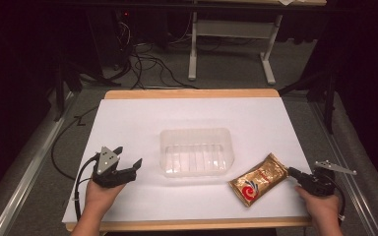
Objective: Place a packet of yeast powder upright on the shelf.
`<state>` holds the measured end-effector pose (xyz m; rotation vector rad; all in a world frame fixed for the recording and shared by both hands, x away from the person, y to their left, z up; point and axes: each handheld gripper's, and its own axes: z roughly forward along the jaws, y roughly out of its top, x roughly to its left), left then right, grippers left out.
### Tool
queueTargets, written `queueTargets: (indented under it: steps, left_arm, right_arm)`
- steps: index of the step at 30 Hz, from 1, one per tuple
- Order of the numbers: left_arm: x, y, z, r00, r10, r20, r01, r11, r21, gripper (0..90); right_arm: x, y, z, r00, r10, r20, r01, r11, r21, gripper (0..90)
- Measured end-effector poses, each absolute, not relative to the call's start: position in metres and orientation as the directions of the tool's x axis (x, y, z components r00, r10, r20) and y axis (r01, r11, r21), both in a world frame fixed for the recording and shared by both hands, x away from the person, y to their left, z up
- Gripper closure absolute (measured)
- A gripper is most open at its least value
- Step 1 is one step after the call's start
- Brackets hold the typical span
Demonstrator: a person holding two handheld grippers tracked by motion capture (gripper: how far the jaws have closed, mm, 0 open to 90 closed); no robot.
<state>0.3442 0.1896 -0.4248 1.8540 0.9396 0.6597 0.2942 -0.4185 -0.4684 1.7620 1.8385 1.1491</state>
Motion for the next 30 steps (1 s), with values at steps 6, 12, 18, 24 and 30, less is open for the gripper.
queueTargets:
  steps: [6,12,18,24,30]
  left_arm:
    - [0.346,0.187,-0.425,0.572,0.818,0.052,0.33,-0.287,0.899,21.9]
    - [0.346,0.188,-0.427,0.577,0.815,0.052,0.34,-0.298,0.892,21.9]
    - [0.343,0.188,-0.429,0.576,0.815,0.066,0.343,-0.314,0.885,21.9]
    - [0.342,0.19,-0.43,0.572,0.817,0.069,0.349,-0.319,0.881,21.9]
    - [0.34,0.191,-0.43,0.572,0.817,0.075,0.349,-0.326,0.879,21.9]
  right_arm:
    - [0.29,-0.421,-0.47,-0.152,0.944,0.293,0.671,-0.118,0.732,88.0]
    - [0.291,-0.427,-0.473,-0.136,0.909,0.395,0.666,-0.211,0.715,70.5]
    - [0.298,-0.433,-0.48,-0.108,0.84,0.531,0.693,-0.319,0.646,54.7]
    - [0.303,-0.436,-0.484,-0.093,0.793,0.603,0.715,-0.367,0.594,51.2]
    - [0.309,-0.43,-0.487,-0.127,0.747,0.653,0.748,-0.36,0.558,51.1]
